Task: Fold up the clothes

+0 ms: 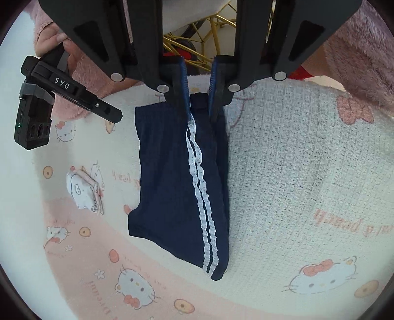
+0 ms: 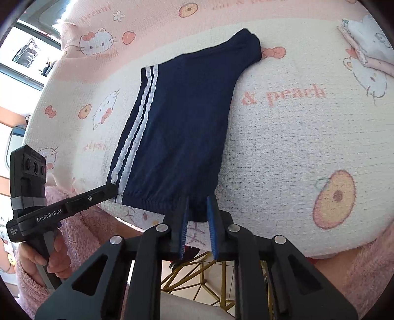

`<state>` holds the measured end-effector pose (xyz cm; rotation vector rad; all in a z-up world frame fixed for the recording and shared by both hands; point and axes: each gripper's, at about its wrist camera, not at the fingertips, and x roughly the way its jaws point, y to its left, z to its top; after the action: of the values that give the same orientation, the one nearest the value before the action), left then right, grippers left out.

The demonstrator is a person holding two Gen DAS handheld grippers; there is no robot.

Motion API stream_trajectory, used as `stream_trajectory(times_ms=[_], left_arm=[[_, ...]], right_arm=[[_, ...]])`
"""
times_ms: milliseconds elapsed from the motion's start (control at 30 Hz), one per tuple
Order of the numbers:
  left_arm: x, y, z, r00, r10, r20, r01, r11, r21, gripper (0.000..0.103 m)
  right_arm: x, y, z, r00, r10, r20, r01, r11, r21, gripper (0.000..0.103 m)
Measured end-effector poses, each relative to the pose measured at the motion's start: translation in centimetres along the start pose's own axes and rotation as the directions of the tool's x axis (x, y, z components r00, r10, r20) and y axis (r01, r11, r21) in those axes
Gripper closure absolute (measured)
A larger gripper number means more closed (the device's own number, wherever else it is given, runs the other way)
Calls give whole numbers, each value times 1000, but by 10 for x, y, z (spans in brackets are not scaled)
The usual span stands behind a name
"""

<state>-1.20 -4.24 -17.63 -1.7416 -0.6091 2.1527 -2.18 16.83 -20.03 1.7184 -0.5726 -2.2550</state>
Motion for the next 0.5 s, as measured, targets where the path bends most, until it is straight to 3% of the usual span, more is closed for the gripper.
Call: stream_trajectory(times_ms=[133, 267, 367, 433, 467, 500], left_arm=[[2, 2, -4, 1000, 2, -9, -2, 1000, -25, 89], [16, 13, -2, 999, 22, -41, -25, 997, -76, 89], [18, 15, -2, 998, 30, -48, -33, 996, -77, 88], [17, 12, -1, 999, 39, -32, -41, 997, -62, 88], [18, 11, 1, 999, 44, -27, -45, 997, -56, 88], [19, 11, 2, 999, 48, -26, -49, 997, -52, 88]], right_arm=[[-9, -9, -10, 999, 40, -12, -39, 999, 35, 91], [14, -25, -23, 996, 9, -93, -2, 997, 73, 88], [20, -38, -21, 993, 77, -85, -63, 986, 157, 87], [7, -36, -15, 994, 111, -7, -108, 984, 143, 75], [2, -34, -11, 993, 118, 29, -121, 985, 124, 60], [0, -31, -9, 992, 115, 49, -120, 988, 102, 57]])
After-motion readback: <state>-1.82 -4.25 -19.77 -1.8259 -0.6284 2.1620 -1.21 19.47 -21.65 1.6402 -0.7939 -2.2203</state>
